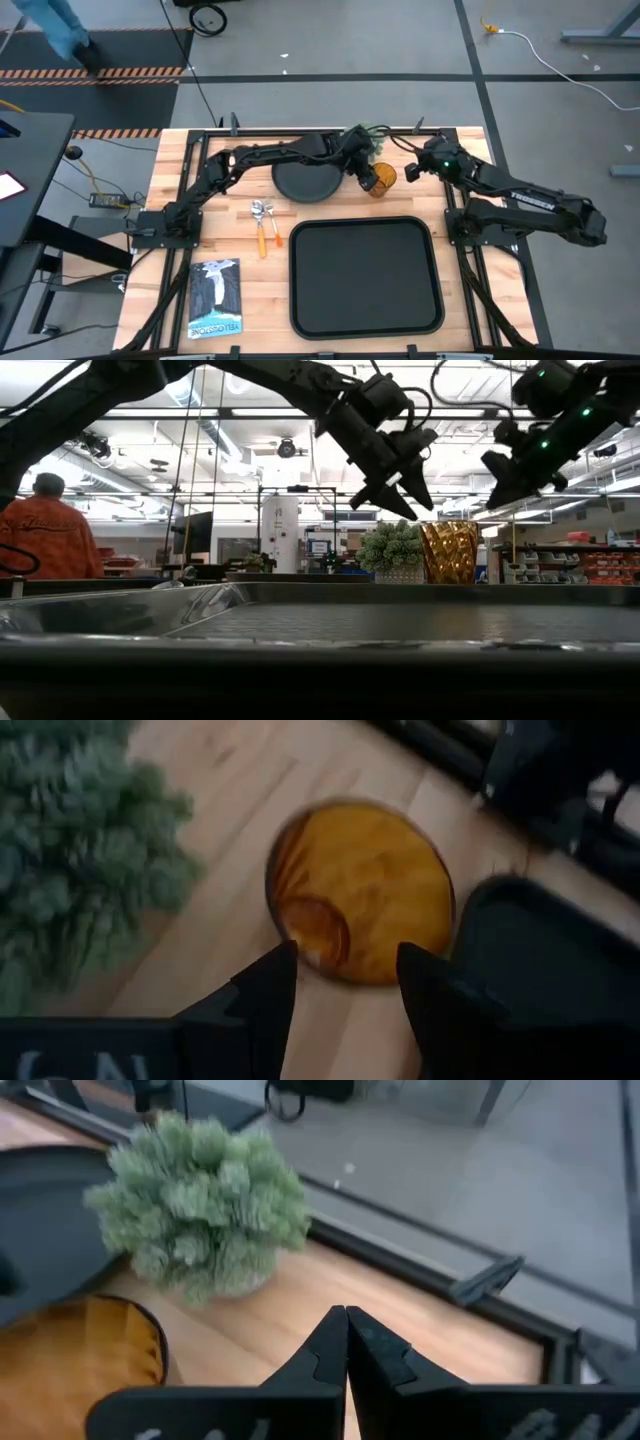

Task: Pick and place plate/cup/fork/spoon on tray
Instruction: Put the brown cup on the black serving tray

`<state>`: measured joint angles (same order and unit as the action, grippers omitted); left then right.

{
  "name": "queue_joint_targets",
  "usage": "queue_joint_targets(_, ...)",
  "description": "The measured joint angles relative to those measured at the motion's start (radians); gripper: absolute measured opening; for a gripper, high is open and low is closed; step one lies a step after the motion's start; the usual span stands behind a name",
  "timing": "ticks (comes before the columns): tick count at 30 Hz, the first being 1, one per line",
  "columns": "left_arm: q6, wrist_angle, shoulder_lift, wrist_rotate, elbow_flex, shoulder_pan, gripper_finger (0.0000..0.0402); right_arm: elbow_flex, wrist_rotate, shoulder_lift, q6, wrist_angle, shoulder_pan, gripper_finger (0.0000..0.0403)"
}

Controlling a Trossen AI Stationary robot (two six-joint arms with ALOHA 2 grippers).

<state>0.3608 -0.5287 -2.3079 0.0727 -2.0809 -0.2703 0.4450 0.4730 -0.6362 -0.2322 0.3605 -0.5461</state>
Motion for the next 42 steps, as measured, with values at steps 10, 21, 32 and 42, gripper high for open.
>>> queue_joint_targets(10, 0.040, -0.046, -0.013, -0.140, 0.000, -0.001, 0.0152, 0.000, 0.055, 0.063, 0.045, 0.000, 0.110, 0.0011)
queue_joint_targets(21, 0.071, 0.007, -0.022, -0.164, 0.000, 0.017, 0.0156, 0.000, 0.137, 0.062, 0.053, 0.002, 0.164, 0.0011)
queue_joint_targets(32, 0.052, 0.007, -0.033, -0.268, -0.012, 0.056, 0.0156, 0.000, 0.189, 0.068, 0.060, 0.000, 0.164, 0.0011)
queue_joint_targets(42, 0.055, 0.019, -0.037, -0.275, -0.012, 0.064, 0.0156, 0.000, 0.170, 0.067, 0.050, -0.014, 0.164, 0.0011)
